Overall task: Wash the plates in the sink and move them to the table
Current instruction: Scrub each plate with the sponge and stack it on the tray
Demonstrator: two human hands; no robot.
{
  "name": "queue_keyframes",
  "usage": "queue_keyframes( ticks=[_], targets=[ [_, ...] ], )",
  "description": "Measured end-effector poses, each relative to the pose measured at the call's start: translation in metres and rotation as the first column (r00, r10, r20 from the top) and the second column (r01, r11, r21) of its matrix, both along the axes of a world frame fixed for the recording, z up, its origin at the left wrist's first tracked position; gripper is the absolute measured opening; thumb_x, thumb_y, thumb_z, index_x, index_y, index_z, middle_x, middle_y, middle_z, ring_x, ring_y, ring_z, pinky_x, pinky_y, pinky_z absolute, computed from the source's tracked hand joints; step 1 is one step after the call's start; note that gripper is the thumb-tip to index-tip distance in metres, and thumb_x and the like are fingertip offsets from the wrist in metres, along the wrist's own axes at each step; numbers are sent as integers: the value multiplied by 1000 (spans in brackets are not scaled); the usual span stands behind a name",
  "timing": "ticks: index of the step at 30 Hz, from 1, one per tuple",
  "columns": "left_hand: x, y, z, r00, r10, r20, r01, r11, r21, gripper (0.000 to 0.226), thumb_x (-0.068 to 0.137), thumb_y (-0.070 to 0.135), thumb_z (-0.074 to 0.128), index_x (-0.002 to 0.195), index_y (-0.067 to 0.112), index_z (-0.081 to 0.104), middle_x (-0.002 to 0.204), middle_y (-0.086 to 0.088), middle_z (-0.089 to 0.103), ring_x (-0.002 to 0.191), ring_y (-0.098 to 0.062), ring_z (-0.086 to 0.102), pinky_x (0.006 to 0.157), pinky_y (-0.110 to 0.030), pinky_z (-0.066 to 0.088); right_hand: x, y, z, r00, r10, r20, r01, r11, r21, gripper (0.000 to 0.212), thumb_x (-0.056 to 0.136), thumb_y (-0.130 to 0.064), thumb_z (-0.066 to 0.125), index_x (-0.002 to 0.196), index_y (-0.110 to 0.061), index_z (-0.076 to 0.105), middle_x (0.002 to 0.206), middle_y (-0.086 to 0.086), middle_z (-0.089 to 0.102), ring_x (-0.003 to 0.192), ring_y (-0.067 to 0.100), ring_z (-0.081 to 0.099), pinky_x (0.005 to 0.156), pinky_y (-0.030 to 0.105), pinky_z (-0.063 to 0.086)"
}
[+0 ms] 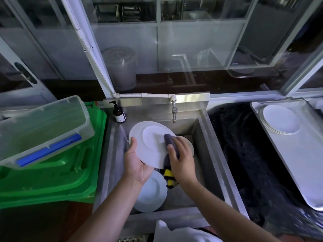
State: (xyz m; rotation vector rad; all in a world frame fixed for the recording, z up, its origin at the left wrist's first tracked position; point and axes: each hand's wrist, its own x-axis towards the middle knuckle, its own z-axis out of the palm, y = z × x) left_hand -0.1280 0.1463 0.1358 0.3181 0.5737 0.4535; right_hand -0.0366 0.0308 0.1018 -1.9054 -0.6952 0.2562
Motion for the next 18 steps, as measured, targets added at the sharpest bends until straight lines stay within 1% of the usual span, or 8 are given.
queue_keyframes(
  ticks=[2, 4, 6, 8, 11, 14, 16, 18],
  targets=[
    [3, 3, 0, 999, -5, -35, 4, 1000, -19, 79, 99, 64, 38, 139, -1, 56, 138, -27, 60, 128, -40, 57, 114, -53, 38, -19, 5, -2, 946, 65, 317, -69, 998, 3, 38, 101, -36, 53, 134, -17, 63, 143, -2, 55, 142, 20, 38, 119, 43, 33],
    [1, 4, 0, 997, -47, -54, 45, 998, -44, 82, 97, 66, 43, 125, -6, 68, 130, -26, 64, 117, -38, 64, 113, -48, 41, -32, 10, -3, 817, 163, 554, -182, 983, -20, 36, 102, -32, 58, 131, -13, 66, 143, 5, 57, 145, 30, 38, 120, 44, 31],
    [-4, 7, -4, 995, -74, -72, 71, 996, -48, 78, 96, 65, 47, 113, -6, 74, 124, -23, 67, 112, -36, 68, 111, -46, 46, -30, 12, -2, 722, 244, 647, -273, 960, -58, 37, 101, -34, 61, 131, -12, 67, 144, 7, 57, 145, 35, 38, 118, 47, 35],
    [-9, 13, -7, 996, -84, -40, 83, 996, -32, 77, 96, 63, 48, 124, -7, 69, 136, -24, 61, 125, -36, 62, 115, -48, 43, -17, 11, -4, 689, 296, 662, -339, 938, -66, 38, 100, -35, 64, 131, -12, 67, 145, 6, 57, 145, 32, 39, 117, 46, 37],
    [-13, 19, -6, 998, -67, 11, 67, 998, 5, 75, 99, 59, 43, 142, -1, 56, 147, -26, 53, 136, -39, 52, 119, -55, 32, 8, 5, -8, 824, 232, 517, -261, 965, -16, 38, 102, -35, 60, 132, -13, 66, 145, 1, 56, 147, 22, 37, 119, 40, 33],
    [-15, 18, -4, 995, -102, -11, 102, 993, 55, 71, 99, 55, 43, 149, 5, 47, 148, -24, 53, 138, -40, 50, 119, -58, 30, 30, 11, 1, 979, 91, 183, -83, 995, -54, 40, 103, -39, 54, 137, -21, 62, 148, -4, 53, 145, 17, 38, 118, 37, 33],
    [-16, 15, -4, 981, -185, -61, 190, 977, 95, 68, 101, 53, 43, 149, 5, 46, 147, -23, 54, 137, -40, 51, 116, -57, 34, 45, 19, 16, 999, 42, -9, -43, 996, -78, 38, 104, -37, 52, 138, -23, 60, 143, -4, 56, 136, 15, 47, 109, 29, 37],
    [-16, 9, 0, 956, -265, -122, 280, 952, 127, 63, 101, 50, 44, 144, 6, 52, 142, -23, 58, 130, -39, 58, 111, -55, 40, 60, 32, 31, 997, 20, -79, -26, 996, -83, 34, 105, -35, 49, 135, -25, 61, 133, -6, 62, 125, 15, 54, 95, 24, 39]
  ],
)
